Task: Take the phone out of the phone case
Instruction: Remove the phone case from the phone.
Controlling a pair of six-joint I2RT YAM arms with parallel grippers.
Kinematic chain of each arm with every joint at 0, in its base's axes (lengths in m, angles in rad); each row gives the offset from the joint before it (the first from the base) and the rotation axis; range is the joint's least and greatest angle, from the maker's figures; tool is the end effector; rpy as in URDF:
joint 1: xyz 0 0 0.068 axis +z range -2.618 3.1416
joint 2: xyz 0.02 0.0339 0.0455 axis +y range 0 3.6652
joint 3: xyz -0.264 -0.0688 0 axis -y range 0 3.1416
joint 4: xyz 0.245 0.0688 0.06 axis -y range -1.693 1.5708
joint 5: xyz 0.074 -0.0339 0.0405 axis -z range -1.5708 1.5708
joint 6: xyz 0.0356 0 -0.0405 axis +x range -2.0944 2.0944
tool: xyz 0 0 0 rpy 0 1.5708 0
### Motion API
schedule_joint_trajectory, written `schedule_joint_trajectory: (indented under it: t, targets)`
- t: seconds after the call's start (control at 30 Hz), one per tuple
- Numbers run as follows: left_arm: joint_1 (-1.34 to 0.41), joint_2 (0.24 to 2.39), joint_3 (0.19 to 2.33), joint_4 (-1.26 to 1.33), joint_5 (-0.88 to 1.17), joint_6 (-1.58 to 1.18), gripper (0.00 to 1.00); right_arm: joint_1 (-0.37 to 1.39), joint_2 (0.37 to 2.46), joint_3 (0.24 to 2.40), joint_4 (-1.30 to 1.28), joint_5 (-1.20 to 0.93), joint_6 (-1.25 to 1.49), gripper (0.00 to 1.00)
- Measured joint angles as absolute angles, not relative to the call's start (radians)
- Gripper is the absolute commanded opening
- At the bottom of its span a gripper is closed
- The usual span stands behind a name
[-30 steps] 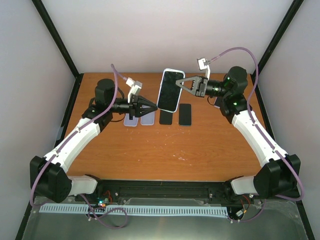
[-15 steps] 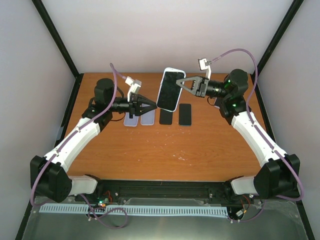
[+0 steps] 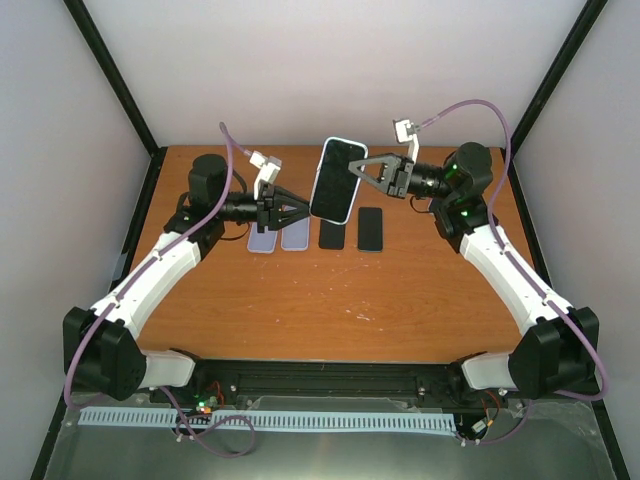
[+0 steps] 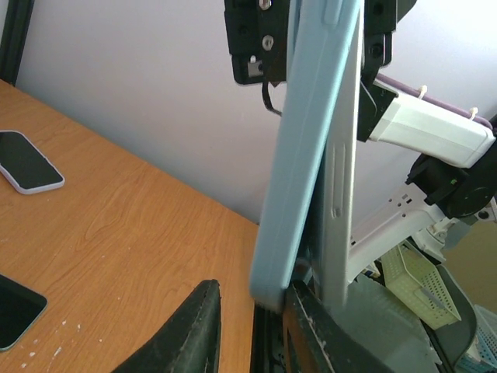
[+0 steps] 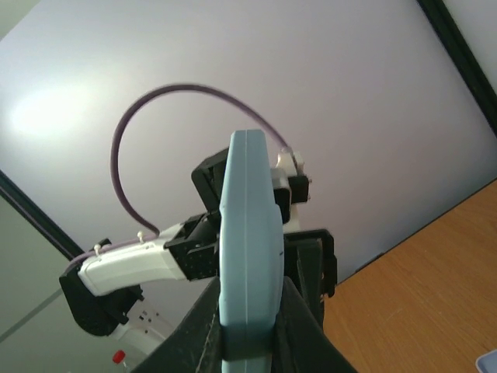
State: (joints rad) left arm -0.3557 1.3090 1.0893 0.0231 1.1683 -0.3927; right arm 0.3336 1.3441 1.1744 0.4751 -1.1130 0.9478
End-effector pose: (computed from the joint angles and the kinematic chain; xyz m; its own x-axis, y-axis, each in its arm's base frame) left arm 0.2605 -0.1317 0.3565 -0.5451 0.0426 -0.8373 0.8374 0.0750 -0.5414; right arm 0.2710 0.1277 0.4155 -0.6083 0.1691 -0.7755 -0.7868 0.0003 0.6172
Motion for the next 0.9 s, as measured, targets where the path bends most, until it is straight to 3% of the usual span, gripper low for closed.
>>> schedule_joint_trajectory:
  t: [0.27, 0.9]
  targets:
    - [-0.359, 1.317, 1.107, 0.025, 1.176, -0.398, 0.27, 0.386, 1.340, 1.174, 0.388, -1.116, 0.849, 0.03]
    - [-0.359, 1.357, 1.143, -0.002, 1.219, -0.379, 0.42, 0.416, 1.317, 1.193, 0.174, -1.122, 0.623, 0.03]
